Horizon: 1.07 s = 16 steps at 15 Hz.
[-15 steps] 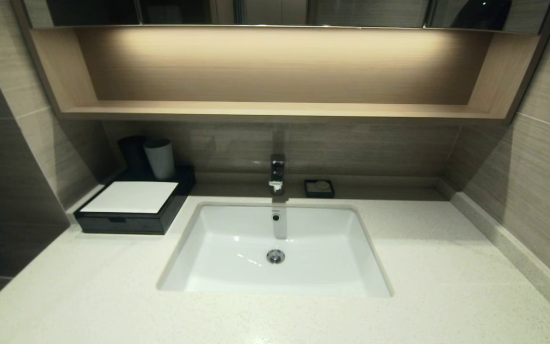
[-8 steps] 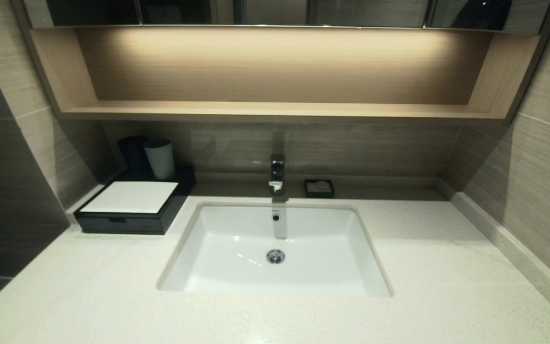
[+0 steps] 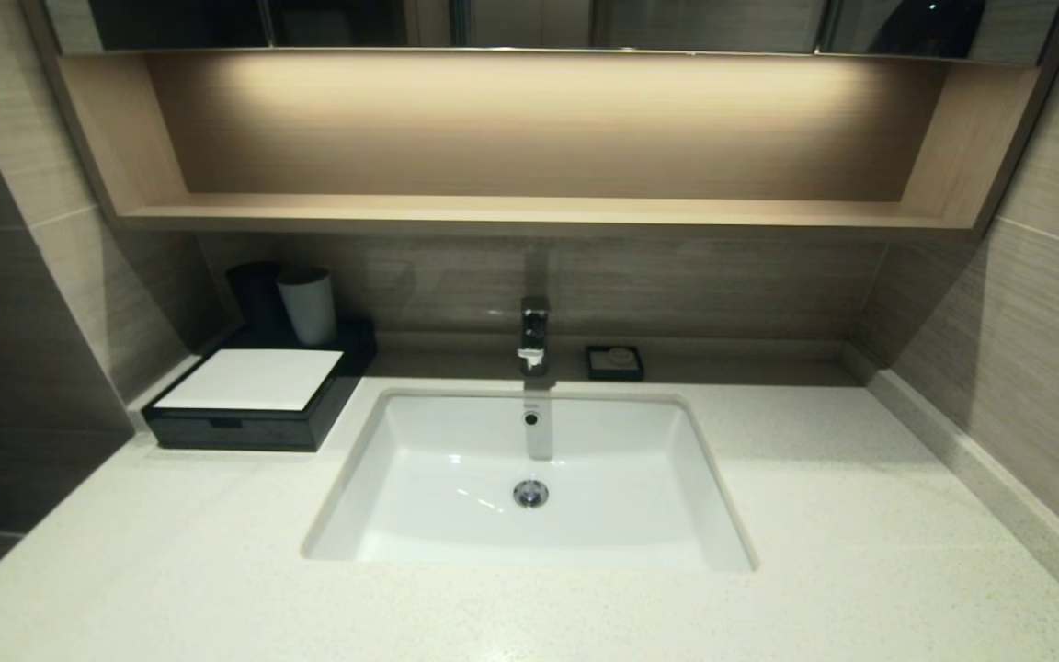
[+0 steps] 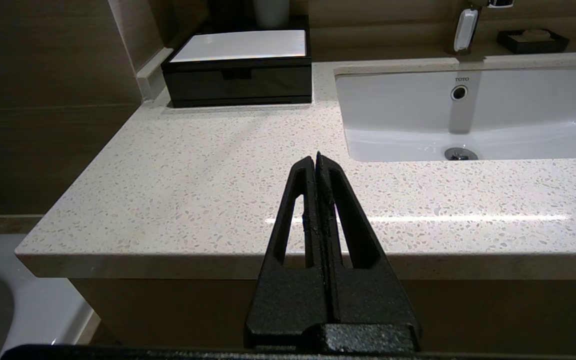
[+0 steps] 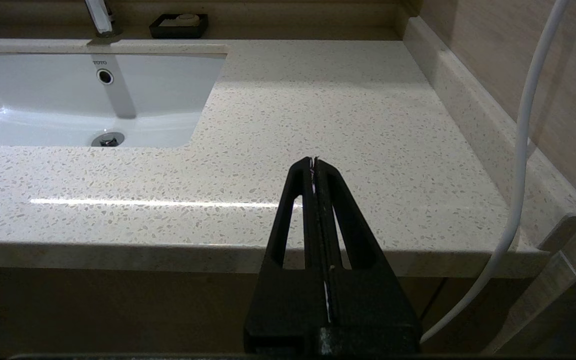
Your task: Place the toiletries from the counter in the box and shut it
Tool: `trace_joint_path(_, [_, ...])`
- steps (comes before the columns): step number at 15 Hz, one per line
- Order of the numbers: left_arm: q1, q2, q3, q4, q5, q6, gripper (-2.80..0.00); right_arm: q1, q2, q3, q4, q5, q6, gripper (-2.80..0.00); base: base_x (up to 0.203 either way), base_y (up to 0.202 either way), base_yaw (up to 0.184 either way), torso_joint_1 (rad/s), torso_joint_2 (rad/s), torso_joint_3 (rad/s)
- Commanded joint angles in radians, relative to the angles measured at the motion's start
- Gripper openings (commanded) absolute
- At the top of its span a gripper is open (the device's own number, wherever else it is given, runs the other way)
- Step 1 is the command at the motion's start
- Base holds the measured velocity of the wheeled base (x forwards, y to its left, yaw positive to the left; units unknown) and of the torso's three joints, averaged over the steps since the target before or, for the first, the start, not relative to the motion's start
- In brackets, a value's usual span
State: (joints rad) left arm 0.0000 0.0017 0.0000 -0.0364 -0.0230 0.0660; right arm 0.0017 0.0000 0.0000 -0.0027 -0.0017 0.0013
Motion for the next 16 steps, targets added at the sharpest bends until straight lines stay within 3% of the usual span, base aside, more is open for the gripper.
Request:
trace_joint_path(1, [0.001,0.0,0.018,0.0,0.0,-0.003,-2.8,0.001,-0.001,0.002,0.0,0.0,0.0,-2.8,0.0,0.0,0.0,0.0,0.0,0.0])
trace_joint_path(16, [0.0,0.0,0.02,-0.007,0.017,-0.046,-2.8,0.0,-0.001,0.002,0.0,0.0,0.0,-2.8,0.0,0.0,0.0,0.0,0.0,0.0])
